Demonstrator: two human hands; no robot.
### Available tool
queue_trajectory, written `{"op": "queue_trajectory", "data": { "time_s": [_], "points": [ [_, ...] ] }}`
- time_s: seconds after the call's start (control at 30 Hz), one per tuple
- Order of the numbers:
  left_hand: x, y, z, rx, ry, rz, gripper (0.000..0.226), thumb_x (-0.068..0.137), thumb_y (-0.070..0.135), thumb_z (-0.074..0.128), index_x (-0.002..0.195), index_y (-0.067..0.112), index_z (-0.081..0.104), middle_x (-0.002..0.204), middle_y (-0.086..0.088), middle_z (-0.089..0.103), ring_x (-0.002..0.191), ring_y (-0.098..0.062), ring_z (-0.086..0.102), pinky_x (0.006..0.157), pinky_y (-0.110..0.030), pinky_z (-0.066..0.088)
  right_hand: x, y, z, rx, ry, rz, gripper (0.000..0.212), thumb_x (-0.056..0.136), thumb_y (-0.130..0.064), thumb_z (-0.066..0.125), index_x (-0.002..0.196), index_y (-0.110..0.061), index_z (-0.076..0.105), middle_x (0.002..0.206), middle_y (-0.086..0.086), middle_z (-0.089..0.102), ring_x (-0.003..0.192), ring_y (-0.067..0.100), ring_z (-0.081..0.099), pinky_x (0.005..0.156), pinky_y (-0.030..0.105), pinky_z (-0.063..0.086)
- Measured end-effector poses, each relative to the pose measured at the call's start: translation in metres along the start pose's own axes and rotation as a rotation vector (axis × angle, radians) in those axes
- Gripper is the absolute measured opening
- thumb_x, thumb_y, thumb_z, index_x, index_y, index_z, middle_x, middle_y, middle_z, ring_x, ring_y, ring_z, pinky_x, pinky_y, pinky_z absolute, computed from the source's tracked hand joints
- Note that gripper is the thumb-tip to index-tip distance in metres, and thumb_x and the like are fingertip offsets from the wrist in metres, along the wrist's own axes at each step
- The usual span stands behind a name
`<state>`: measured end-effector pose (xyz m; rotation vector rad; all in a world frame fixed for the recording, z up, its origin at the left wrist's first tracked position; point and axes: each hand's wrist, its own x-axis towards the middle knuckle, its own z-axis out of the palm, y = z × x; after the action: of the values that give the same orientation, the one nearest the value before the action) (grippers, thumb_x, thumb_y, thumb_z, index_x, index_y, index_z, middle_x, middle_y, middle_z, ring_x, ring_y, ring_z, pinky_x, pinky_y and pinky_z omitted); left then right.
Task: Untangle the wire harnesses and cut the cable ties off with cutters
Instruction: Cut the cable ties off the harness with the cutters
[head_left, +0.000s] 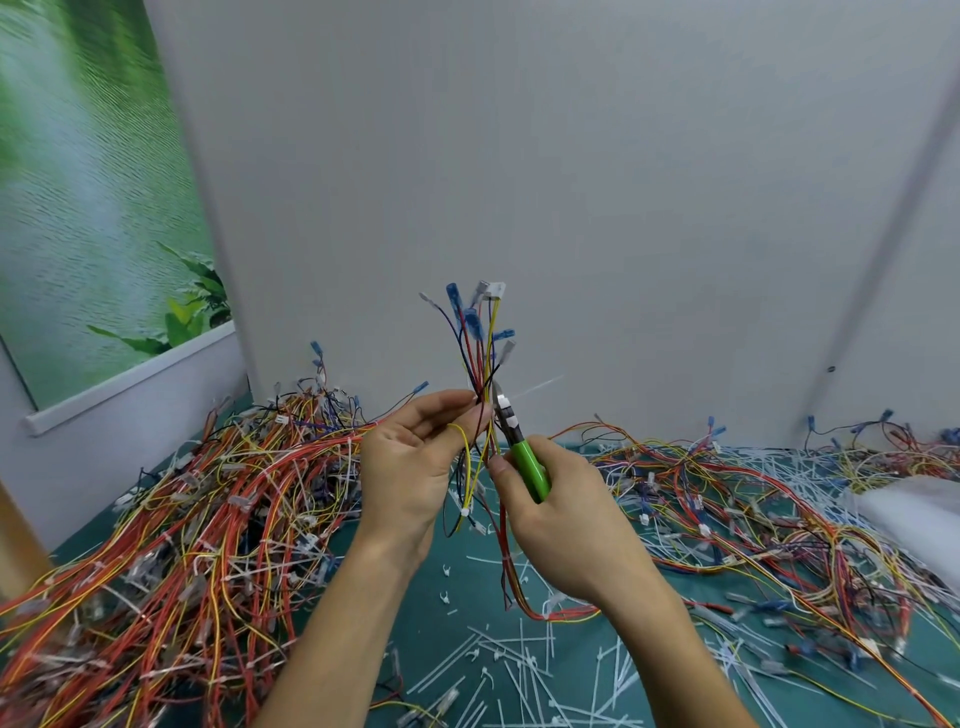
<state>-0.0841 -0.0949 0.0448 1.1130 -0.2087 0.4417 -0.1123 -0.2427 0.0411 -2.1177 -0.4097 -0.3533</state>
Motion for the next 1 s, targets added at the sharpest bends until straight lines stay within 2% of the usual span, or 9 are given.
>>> {"op": "queue_trajectory", "data": {
  "time_s": [0.23,0.3,0.4,0.53,0.6,0.7,0.8,0.9,1.0],
  "points": [
    [-0.0009,-0.0012,0.0007,0.013,0.008,0.013,0.021,0.071,0.013,0.085,0.09,0.02,0.081,0.095,-0.013,0.078,0.09,-0.023,0.074,0.079,-0.023,0.058,-0.0009,-0.0005,0.0,0.007,-0.014,0.009,0.033,0.101,-0.046,0.057,0.075,-0.027,0.048,0.065,-0.027,0.056,0.057,0.003,0.051,0.054,0.015,0.038],
    [-0.0008,-0.0017,0.0015,0.012,0.011,0.008,0.02,0.072,0.009,0.084,0.089,0.02,0.082,0.093,-0.013,0.078,0.087,-0.02,0.073,0.077,-0.022,0.057,-0.0017,-0.0014,-0.0006,-0.001,-0.047,0.021,0.031,0.099,-0.051,0.056,0.079,-0.029,0.049,0.071,-0.02,0.06,0.062,0.002,0.057,0.055,0.016,0.042],
    [-0.0011,-0.0016,0.0032,0.002,0.016,-0.002,0.02,0.068,0.012,0.085,0.087,0.019,0.082,0.089,-0.011,0.078,0.081,-0.016,0.073,0.072,-0.019,0.056,-0.001,-0.0021,-0.0013,0.035,-0.079,0.053,0.029,0.099,-0.052,0.055,0.084,-0.028,0.052,0.072,-0.007,0.06,0.068,0.014,0.066,0.066,0.037,0.055],
    [-0.0013,-0.0001,0.0037,-0.008,0.019,-0.006,0.019,0.068,0.012,0.084,0.086,0.018,0.082,0.091,-0.012,0.078,0.082,-0.017,0.073,0.074,-0.02,0.057,-0.0005,-0.0017,-0.002,0.02,-0.016,0.013,0.037,0.102,-0.042,0.057,0.072,-0.023,0.048,0.059,-0.014,0.054,0.053,0.009,0.047,0.054,0.028,0.037],
    [-0.0018,0.0007,0.0042,-0.01,0.019,-0.01,0.018,0.069,0.01,0.083,0.085,0.017,0.081,0.092,-0.013,0.078,0.084,-0.018,0.074,0.076,-0.021,0.058,0.0007,-0.0008,-0.0028,0.049,-0.007,0.034,0.038,0.102,-0.041,0.057,0.072,-0.02,0.049,0.057,-0.007,0.05,0.052,0.014,0.045,0.053,0.035,0.045],
    [-0.0027,0.0006,0.0044,0.004,0.024,-0.004,0.018,0.076,0.0,0.081,0.085,0.016,0.081,0.091,-0.013,0.078,0.083,-0.018,0.074,0.075,-0.021,0.058,0.0012,-0.0021,-0.0034,0.065,-0.024,0.063,0.036,0.102,-0.042,0.057,0.074,-0.02,0.051,0.058,-0.006,0.051,0.06,0.028,0.056,0.061,0.048,0.056],
    [-0.0021,0.0006,0.0045,0.008,0.03,-0.008,0.02,0.078,-0.002,0.08,0.084,0.016,0.081,0.09,-0.012,0.078,0.082,-0.017,0.073,0.074,-0.02,0.058,0.0003,-0.0019,-0.0028,0.058,-0.055,0.056,0.03,0.1,-0.046,0.058,0.079,-0.025,0.052,0.064,-0.013,0.058,0.063,0.019,0.062,0.068,0.047,0.058],
    [-0.0019,0.0003,0.005,0.019,0.031,-0.017,0.02,0.077,-0.001,0.081,0.084,0.018,0.081,0.089,-0.011,0.078,0.08,-0.015,0.073,0.071,-0.019,0.056,0.0001,-0.0011,-0.0019,0.059,-0.084,0.061,0.027,0.099,-0.048,0.058,0.084,-0.026,0.054,0.071,-0.005,0.061,0.071,0.022,0.068,0.072,0.049,0.059],
    [-0.0024,0.0002,0.0036,0.012,0.031,-0.026,0.02,0.078,0.0,0.08,0.085,0.019,0.081,0.091,-0.012,0.078,0.082,-0.017,0.073,0.073,-0.02,0.057,0.0003,-0.0013,-0.0017,0.056,-0.061,0.067,0.029,0.101,-0.044,0.057,0.08,-0.023,0.053,0.064,-0.006,0.058,0.065,0.025,0.066,0.067,0.052,0.058]
  ]
}}
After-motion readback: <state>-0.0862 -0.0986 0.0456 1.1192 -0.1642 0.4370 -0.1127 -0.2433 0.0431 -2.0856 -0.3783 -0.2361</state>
